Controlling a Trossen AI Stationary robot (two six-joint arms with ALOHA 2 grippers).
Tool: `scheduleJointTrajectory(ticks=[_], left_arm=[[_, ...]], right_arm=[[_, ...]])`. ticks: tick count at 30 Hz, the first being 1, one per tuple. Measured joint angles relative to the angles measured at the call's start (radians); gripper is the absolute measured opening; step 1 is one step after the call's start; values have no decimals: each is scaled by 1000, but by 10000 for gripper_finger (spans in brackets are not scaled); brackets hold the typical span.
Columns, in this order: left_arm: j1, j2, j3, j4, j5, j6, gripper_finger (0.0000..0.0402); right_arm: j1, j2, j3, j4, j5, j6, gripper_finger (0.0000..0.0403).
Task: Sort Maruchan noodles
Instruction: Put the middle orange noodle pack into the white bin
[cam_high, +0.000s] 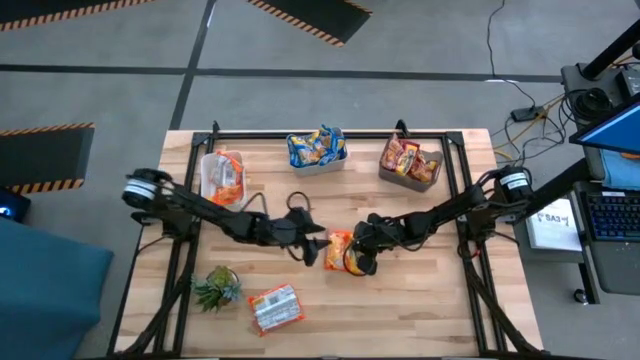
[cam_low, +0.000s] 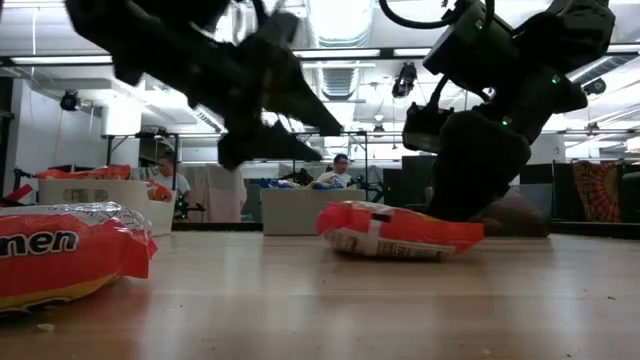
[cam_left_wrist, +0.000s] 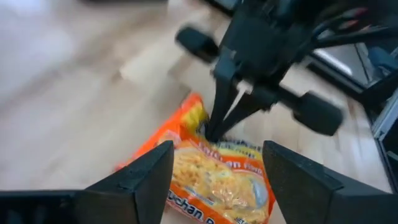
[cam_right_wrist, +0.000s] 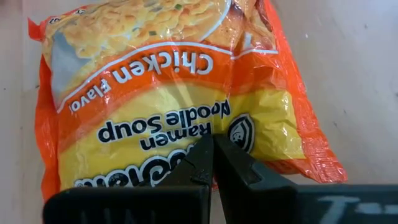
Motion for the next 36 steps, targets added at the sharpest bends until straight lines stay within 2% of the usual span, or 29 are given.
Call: scheduleJointTrajectory(ticks=[9, 17, 22, 25, 28, 36], left_arm=[[25, 173, 73, -53, 50, -162, 264], [31, 238, 91, -39, 42, -184, 264], [31, 281, 116, -22, 41, -173, 248], [30, 291, 127, -22, 43, -140, 222], [30, 292, 134, -23, 47, -104, 179], [30, 272, 136, -46, 60, -17, 17]], right_arm=[[-1, -10, -2, 66, 21, -5, 8], [-1, -7, -4, 136, 24, -8, 8], [-1, -7, -4, 147, 32, -6, 8], [-1, -7, -4, 150, 38, 1, 9], [0, -7, -4, 154, 39, 2, 9], [-1, -61, -5, 151, 41, -25, 9]])
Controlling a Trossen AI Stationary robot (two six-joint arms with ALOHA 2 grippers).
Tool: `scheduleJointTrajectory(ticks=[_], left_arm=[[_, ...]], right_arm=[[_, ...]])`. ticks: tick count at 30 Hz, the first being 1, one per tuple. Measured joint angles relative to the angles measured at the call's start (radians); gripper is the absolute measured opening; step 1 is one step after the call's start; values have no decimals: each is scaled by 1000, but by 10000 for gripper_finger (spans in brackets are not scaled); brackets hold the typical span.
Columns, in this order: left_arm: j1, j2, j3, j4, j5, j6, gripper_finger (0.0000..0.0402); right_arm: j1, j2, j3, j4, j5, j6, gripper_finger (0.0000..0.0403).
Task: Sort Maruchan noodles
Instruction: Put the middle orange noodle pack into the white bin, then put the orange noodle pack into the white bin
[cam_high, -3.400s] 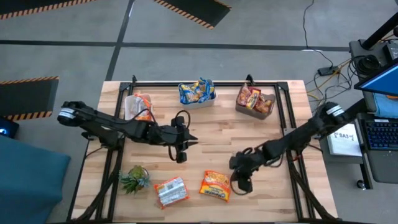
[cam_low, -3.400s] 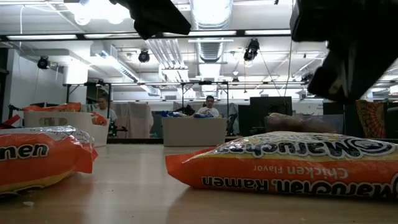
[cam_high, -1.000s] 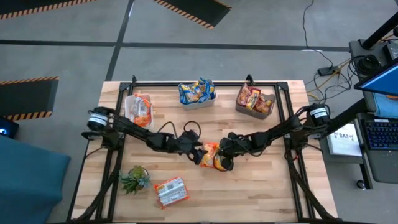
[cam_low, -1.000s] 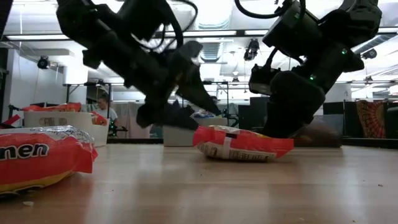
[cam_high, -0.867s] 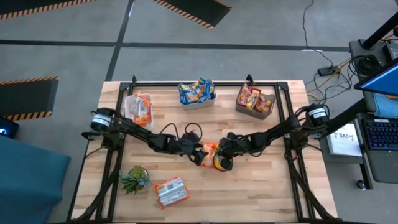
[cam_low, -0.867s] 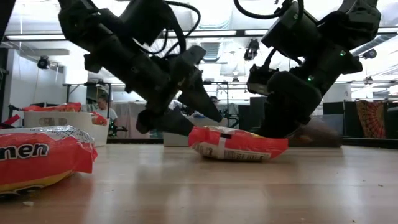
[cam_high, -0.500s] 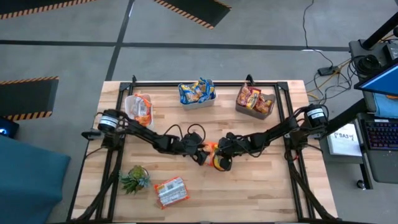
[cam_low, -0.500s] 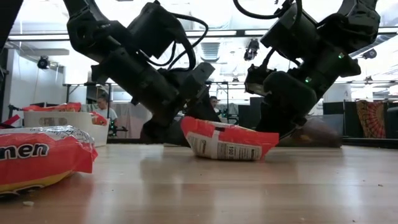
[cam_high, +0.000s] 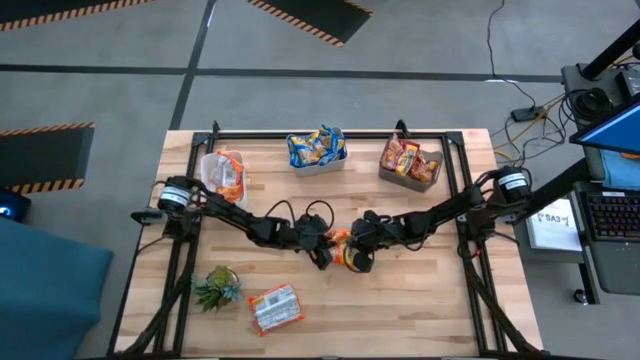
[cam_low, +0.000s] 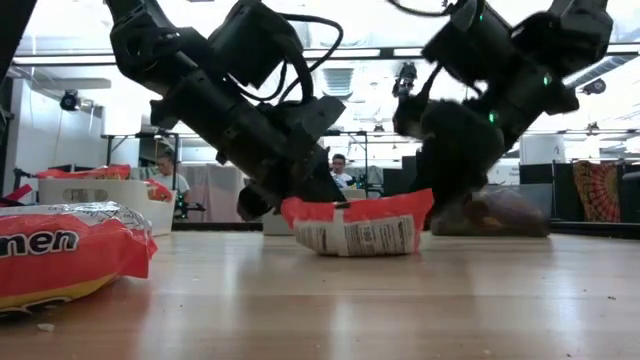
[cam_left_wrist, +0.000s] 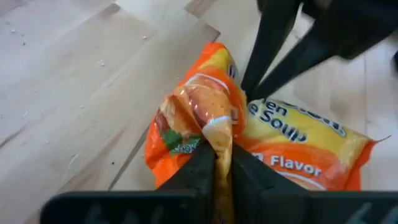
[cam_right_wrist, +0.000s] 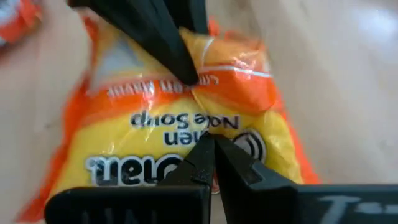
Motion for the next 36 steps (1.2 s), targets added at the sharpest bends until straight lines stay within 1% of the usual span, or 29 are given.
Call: scheduleJointTrajectory(ticks=[1, 5, 10, 14, 16, 18, 21, 23, 25, 29, 32, 34, 36], left_arm=[[0, -6, 0, -5, 3, 11, 10], [1, -71, -1, -76, -4, 91, 8], [1, -213, -1, -176, -98, 230, 1], [2, -375, 3, -320, -220, 321, 0], [5, -465, 3, -414, -302, 356, 0], [9, -563, 3, -542, -399, 373, 1], [26, -700, 3, -728, -543, 375, 1], [49, -783, 3, -881, -636, 348, 1], [87, -850, 4, -1016, -695, 293, 1], [202, -928, 3, -1275, -699, 166, 0], [308, -932, 3, -1461, -683, 48, 0], [383, -919, 3, -1560, -643, -4, 0], [454, -898, 3, -1609, -585, -33, 0]], right_arm=[[0, -24, 0, -10, 0, -10, 9], [1, -142, 0, -59, -1, -61, 9], [0, -303, 0, -97, 19, -144, 9], [0, -418, -3, -108, 68, -222, 9], [0, -469, -4, -113, 90, -262, 9], [0, -504, -5, -109, 119, -296, 9], [-5, -548, -6, -119, 141, -338, 9], [-6, -564, -2, -111, 154, -356, 9], [-11, -573, -3, -105, 167, -379, 9], [-20, -578, -3, -98, 166, -394, 9], [-28, -569, -3, -102, 167, -394, 9], [-30, -553, -2, -94, 167, -389, 9], [-32, -549, -3, -106, 166, -385, 9]])
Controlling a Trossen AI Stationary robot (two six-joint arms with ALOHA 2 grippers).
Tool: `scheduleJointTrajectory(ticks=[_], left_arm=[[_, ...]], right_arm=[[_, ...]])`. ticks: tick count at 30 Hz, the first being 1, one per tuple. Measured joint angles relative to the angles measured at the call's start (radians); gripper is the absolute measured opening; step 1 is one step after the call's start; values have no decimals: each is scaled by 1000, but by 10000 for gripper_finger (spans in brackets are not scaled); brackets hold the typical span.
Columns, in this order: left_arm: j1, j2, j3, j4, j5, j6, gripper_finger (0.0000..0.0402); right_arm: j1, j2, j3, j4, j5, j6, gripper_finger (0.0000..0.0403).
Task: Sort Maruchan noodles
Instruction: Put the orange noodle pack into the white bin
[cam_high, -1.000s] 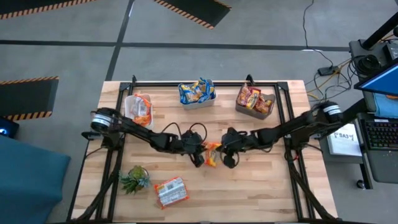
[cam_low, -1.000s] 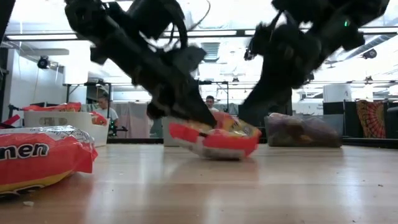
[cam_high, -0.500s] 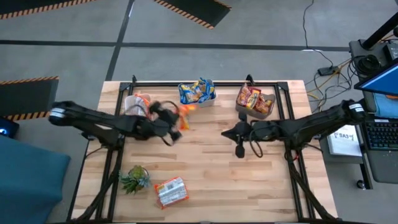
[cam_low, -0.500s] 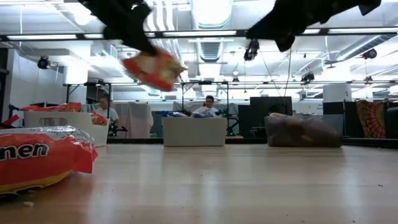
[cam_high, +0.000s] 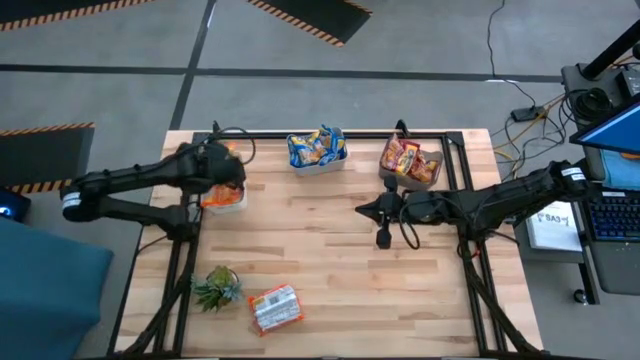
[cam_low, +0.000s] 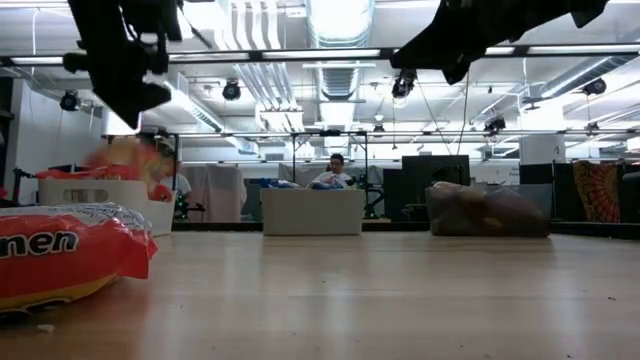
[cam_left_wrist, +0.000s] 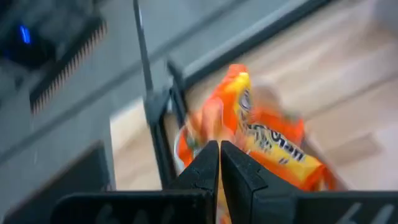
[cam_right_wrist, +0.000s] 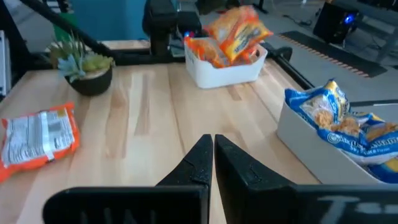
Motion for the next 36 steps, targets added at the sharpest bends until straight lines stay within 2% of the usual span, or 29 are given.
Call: scheduleJointTrajectory(ticks=[4, 8, 14, 17, 21, 29, 32, 36], left_arm=[[101, 53, 0, -18, 123, 13, 0], [140, 115, 0, -34, 126, 30, 0], [131, 182, 0, -14, 94, 38, 0], [104, 200, 0, 23, 150, 37, 0], [17, 202, 0, 110, 304, 65, 0], [-263, 199, 0, 437, 746, 192, 0], [-401, 246, 0, 578, 883, 273, 0], [-571, 377, -1, 664, 1053, 371, 0]], right_arm=[[0, 16, 1, 3, 0, 10, 9], [0, 31, 1, 0, 1, 23, 9], [0, 52, 1, 2, 0, 29, 9], [0, 55, 1, -5, -1, 46, 9], [0, 64, 0, -8, -10, 55, 9], [0, 81, -3, -27, -10, 71, 9], [0, 81, -3, -21, -10, 65, 9], [-2, 81, -3, -18, -10, 63, 9]])
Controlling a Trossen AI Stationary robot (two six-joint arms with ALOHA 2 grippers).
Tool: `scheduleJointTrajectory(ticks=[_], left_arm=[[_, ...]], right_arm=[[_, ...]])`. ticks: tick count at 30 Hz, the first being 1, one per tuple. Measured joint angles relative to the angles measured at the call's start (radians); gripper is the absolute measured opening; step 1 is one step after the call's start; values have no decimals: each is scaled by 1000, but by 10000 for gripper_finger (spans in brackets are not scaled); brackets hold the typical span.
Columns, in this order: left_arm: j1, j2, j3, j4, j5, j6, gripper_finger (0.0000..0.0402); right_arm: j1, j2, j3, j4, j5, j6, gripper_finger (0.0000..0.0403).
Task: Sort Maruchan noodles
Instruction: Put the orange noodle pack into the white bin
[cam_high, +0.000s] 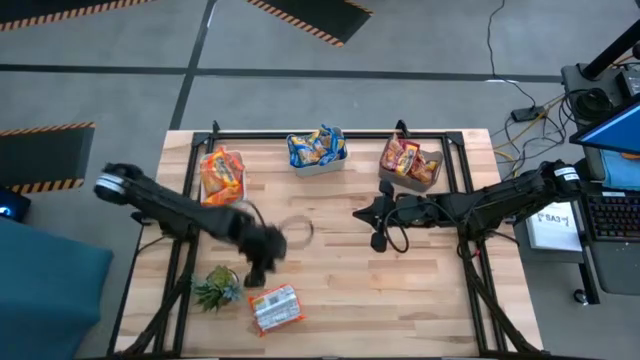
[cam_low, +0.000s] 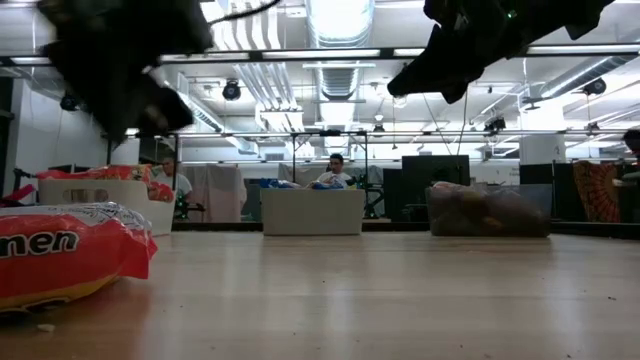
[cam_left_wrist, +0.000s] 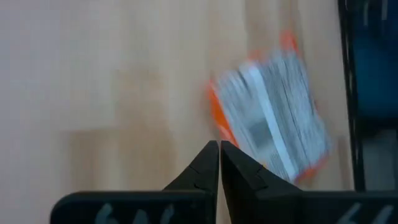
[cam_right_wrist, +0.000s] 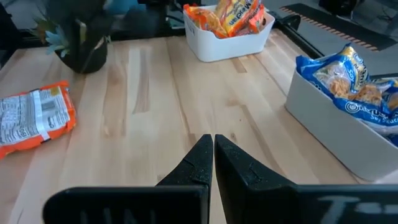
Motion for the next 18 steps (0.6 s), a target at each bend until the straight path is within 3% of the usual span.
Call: scheduleJointTrajectory(ticks=[4, 8, 18], left_arm=[[-92, 156, 0, 57, 30, 44, 0], [-104, 279, 54, 115, 105, 47, 0], [-90, 392, 128, 191, 198, 98, 0]], right_arm=[[0, 0, 0, 3, 0, -2, 9], [0, 0, 0, 3, 0, -1, 9], [0, 0, 0, -1, 0, 28, 9]])
